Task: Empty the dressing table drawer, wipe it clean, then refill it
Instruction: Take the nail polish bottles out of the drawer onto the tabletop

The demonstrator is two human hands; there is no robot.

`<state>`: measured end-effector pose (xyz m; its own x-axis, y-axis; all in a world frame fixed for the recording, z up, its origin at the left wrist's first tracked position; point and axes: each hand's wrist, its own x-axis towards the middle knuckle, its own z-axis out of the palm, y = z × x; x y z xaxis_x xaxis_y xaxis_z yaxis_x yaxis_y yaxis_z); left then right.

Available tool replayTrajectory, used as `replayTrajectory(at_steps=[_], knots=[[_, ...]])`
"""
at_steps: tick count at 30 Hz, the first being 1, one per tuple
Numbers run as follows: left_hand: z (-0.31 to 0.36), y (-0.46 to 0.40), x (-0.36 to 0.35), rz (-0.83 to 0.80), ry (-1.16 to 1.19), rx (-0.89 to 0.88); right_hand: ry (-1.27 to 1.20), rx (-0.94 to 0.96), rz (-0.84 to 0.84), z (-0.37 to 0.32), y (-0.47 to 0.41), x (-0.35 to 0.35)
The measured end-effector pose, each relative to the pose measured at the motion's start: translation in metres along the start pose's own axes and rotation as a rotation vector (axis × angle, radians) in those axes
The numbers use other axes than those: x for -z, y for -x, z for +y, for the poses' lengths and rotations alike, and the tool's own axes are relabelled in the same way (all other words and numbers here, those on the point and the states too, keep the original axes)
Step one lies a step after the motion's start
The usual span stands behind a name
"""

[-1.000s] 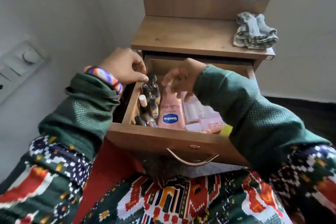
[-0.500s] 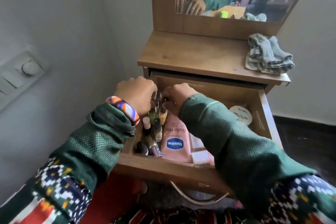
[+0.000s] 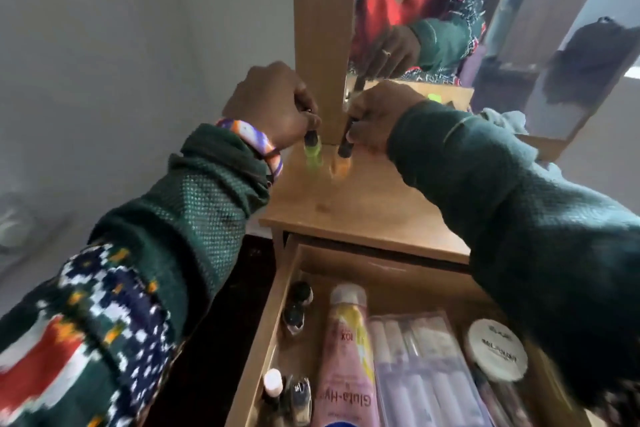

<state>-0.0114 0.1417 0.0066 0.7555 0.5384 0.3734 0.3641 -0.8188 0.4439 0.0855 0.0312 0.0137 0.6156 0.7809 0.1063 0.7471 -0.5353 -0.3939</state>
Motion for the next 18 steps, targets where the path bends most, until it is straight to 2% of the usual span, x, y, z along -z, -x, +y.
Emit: replayTrajectory(at_steps=[10, 15, 18], knots=[[-0.016, -0.052, -0.046, 0.114, 0.054, 0.128, 0.05, 0.019, 0.094, 0.009, -0.057, -0.021], [-0.017, -0.058, -0.057, 0.118, 0.071, 0.158, 0.02, -0.018, 0.099, 0.009, -0.065, -0.029], [-0.017, -0.057, -0.055, 0.066, 0.041, 0.124, 0.012, -0.021, 0.086, 0.007, -0.064, -0.029]])
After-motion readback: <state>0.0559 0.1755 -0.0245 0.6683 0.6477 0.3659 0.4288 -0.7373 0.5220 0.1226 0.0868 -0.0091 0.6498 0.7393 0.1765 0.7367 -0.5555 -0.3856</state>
